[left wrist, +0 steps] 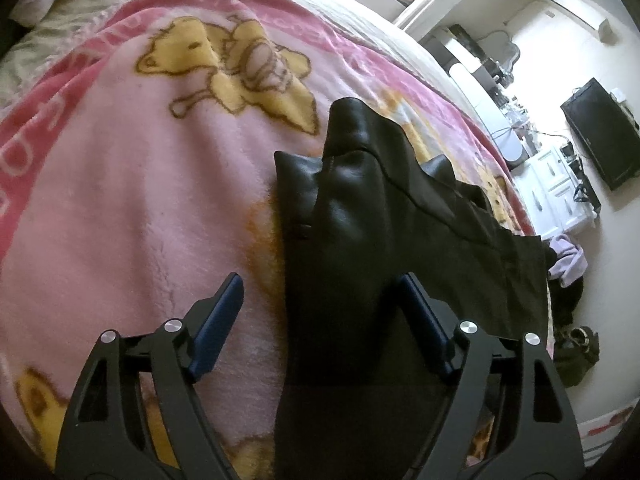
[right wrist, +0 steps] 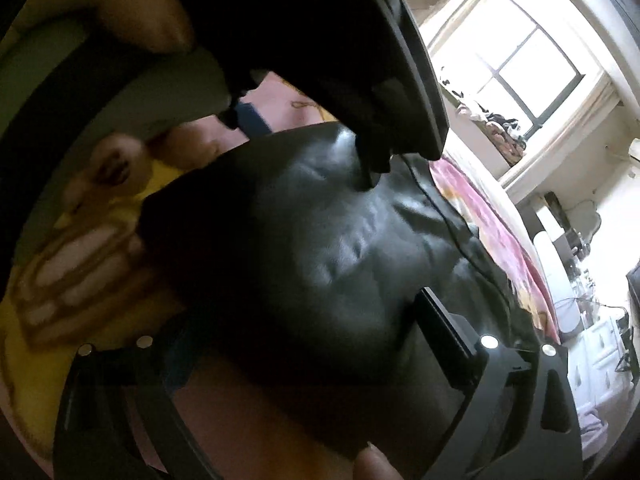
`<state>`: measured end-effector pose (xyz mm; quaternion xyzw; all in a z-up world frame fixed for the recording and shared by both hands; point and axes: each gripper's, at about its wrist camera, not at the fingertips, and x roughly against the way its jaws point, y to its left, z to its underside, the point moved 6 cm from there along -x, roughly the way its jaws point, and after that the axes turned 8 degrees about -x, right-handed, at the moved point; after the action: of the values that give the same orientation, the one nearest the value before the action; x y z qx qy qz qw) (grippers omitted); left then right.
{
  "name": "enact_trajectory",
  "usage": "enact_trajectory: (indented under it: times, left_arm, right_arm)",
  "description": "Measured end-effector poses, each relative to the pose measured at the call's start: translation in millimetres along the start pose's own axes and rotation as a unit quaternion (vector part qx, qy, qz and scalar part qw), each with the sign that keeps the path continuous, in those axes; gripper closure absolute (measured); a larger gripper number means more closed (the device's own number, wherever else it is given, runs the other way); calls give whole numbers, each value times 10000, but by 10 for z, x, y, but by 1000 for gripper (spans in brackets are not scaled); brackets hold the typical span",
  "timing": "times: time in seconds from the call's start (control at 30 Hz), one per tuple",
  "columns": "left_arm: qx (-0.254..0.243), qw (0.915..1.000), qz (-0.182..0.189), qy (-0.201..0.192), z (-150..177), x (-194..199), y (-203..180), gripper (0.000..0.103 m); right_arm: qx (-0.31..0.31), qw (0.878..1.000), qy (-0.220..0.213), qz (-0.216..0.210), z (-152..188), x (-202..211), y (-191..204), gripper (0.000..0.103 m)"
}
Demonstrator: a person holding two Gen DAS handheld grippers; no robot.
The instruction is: Fold large clothes
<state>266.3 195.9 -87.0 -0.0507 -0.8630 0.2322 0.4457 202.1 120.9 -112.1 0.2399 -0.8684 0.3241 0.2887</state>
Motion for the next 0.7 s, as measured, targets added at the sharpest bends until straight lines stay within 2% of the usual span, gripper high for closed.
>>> enact_trajectory:
  times: [0.07, 0.1, 0.13, 0.2, 0.3, 0.4, 0.47, 0.53, 0.57, 0.7]
  left_arm:
    - [10, 10000, -58, 6, -11, -20, 20, 28]
    - [-12, 10000, -97, 13, -10, -25, 22, 27]
    - [-1, 10000, -97, 21, -11, -33, 27, 27]
    - [74, 10000, -39, 45, -13, -36, 34, 27]
    - [183, 9998, 86, 65, -19, -14, 41, 27]
    - [295, 9991, 287, 70, -16, 19, 4, 29]
    - [404, 9974, 593, 80, -12, 42, -60, 34]
    - [395, 9963, 760, 25, -19, 85, -155, 52]
    - [294, 9963, 809, -40, -26, 127, -246, 56]
    - [-37, 9968, 736, -297, -50, 277, -540, 66]
  right_arm:
    - [113, 9997, -185, 110, -32, 11, 7, 13]
    - [228, 9991, -318, 144, -46, 44, 26, 23]
    - [357, 9983, -426, 172, -51, 77, 53, 29]
    - [563, 9964, -605, 211, -48, 131, 97, 51]
    - [757, 9929, -825, 400, -32, 201, 125, 65]
    - [566, 9921, -1030, 445, -55, 325, 38, 72]
    - [443, 9911, -1162, 481, -84, 395, -40, 76]
    - [310, 9907, -1240, 459, -112, 455, -138, 77]
    - [260, 9909, -1251, 432, -122, 484, -182, 79]
    - [45, 9890, -1418, 420, -124, 687, -394, 81]
